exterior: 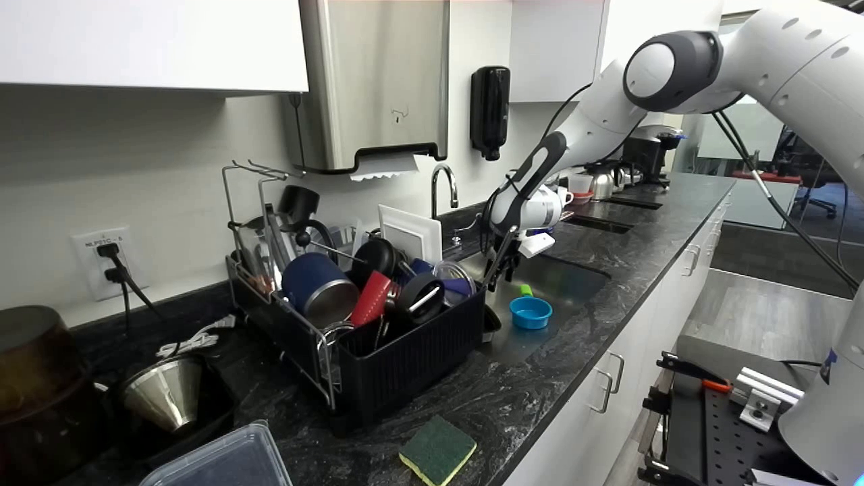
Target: Pick the blue pot from the sink and place it in the rack
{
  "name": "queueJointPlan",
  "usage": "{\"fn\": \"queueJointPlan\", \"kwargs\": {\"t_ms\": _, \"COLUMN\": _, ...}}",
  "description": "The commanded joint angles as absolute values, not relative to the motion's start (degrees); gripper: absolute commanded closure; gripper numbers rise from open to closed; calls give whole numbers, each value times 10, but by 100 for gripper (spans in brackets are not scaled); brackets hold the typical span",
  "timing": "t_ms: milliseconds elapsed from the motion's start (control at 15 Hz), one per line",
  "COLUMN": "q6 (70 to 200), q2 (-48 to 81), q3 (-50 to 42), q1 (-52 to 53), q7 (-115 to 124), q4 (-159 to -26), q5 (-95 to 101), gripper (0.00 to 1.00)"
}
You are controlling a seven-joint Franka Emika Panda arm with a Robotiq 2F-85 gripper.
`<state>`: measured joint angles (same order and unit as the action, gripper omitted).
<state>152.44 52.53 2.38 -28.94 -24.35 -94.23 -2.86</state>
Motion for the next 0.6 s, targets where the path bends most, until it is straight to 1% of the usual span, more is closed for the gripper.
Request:
{"fn": "queueJointPlan", "kwargs": {"t_ms": 0, "q6": 1482, "q2": 452, "q3": 25, "q1": -295, "q7": -308, "q4": -1011, "q5": -5, "gripper": 0}}
{"fn": "queueJointPlan", "kwargs": {"t_ms": 267, "q6": 1405, "q2": 412, "q3": 5, "q1": -281, "q7": -377, "q4": -1035, "q5": 34, "gripper": 0}}
{"fn": "queueJointPlan", "kwargs": {"t_ms": 533, "q6": 1362, "q2": 413, "q3": -15, "q1": -271, "q7": -460, "q4": -1028, "q5": 75, "gripper": 0}}
